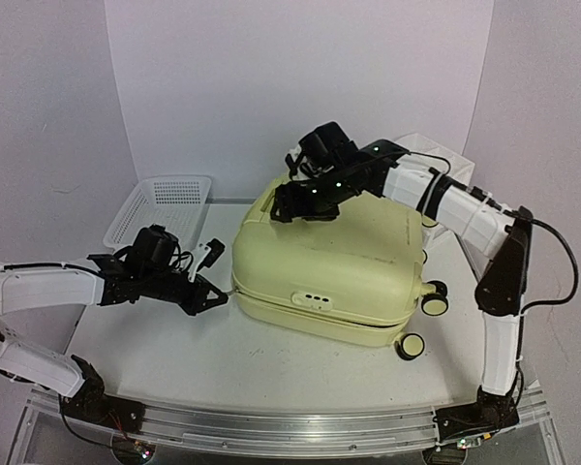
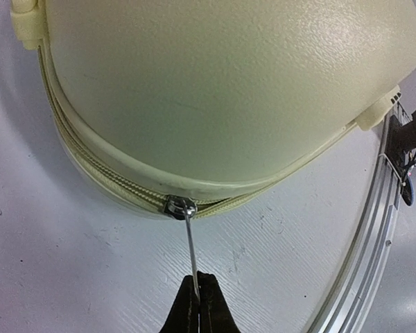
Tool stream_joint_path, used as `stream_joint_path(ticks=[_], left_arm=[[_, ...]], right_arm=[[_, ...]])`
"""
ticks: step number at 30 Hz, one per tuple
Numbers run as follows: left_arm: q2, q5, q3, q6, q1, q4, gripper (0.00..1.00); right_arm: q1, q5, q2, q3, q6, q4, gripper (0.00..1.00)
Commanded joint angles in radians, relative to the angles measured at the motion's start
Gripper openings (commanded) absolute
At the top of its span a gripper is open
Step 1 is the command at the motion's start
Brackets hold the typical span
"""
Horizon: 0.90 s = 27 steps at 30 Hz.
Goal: Open, take out, and arrange the luggage
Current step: Open the zipper on the luggage.
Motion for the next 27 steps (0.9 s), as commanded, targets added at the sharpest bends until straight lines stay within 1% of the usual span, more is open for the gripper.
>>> stream_joint_path(ticks=[1,5,8,11,17,20,22,25,27], left_arm=[[-0.060,0.042,0.000,0.038,-0.044,0.054,0.00],[-0.054,0.036,0.003,0.039,-0.081,0.057,0.00],[-0.049,0.025,0.008,0.032,-0.123,0.059,0.00],[-0.057,0.018,0.005,0.018,-0.159,0.061,0.00],[-0.090,-0.010,-0.008,-0.005,-0.233,0.060,0.00],[-0.086,-0.031,-0.005,-0.013,-0.275,0.060,0.00],[-0.074,-0.051,0.001,-0.016,-0.307,0.062,0.00],[-0.047,-0.069,0.017,-0.015,-0.346,0.062,0.00],[-0.033,-0.077,0.028,-0.014,-0.369,0.064,0.00]], right_arm=[[0.047,0.111,0.165,0.253,0.108,-0.024,0.74],[0.058,0.164,0.286,0.394,0.248,-0.023,0.74],[0.074,0.224,0.329,0.432,0.300,-0.021,0.73],[0.086,0.283,0.322,0.402,0.328,-0.020,0.72],[0.098,0.293,0.320,0.391,0.334,-0.020,0.71],[0.111,0.310,0.324,0.392,0.344,-0.031,0.68],[0.123,0.346,0.331,0.394,0.372,-0.070,0.67],[0.133,0.417,0.337,0.409,0.426,-0.187,0.68],[0.139,0.440,0.298,0.364,0.434,-0.227,0.68]])
